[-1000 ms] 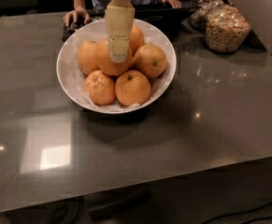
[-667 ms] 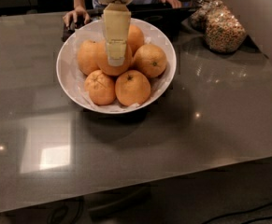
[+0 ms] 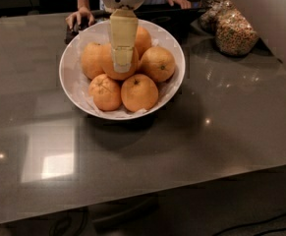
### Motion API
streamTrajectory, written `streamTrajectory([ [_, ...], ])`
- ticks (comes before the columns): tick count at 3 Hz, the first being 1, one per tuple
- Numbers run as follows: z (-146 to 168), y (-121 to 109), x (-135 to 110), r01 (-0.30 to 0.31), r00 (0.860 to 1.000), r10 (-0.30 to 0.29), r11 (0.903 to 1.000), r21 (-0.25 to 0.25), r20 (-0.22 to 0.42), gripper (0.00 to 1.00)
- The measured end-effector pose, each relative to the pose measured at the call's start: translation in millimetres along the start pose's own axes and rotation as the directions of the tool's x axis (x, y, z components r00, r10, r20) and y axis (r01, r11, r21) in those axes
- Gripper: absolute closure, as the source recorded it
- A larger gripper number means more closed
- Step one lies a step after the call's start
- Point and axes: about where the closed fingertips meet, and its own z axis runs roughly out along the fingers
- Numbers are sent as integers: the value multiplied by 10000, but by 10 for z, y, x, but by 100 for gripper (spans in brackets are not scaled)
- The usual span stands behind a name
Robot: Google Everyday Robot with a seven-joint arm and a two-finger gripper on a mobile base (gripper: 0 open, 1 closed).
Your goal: Pick orange from white bowl
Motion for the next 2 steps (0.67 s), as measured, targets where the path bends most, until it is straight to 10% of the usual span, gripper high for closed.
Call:
streamTrajectory([
  [2, 115, -57, 59, -179, 9998, 176, 9995, -274, -137, 11],
])
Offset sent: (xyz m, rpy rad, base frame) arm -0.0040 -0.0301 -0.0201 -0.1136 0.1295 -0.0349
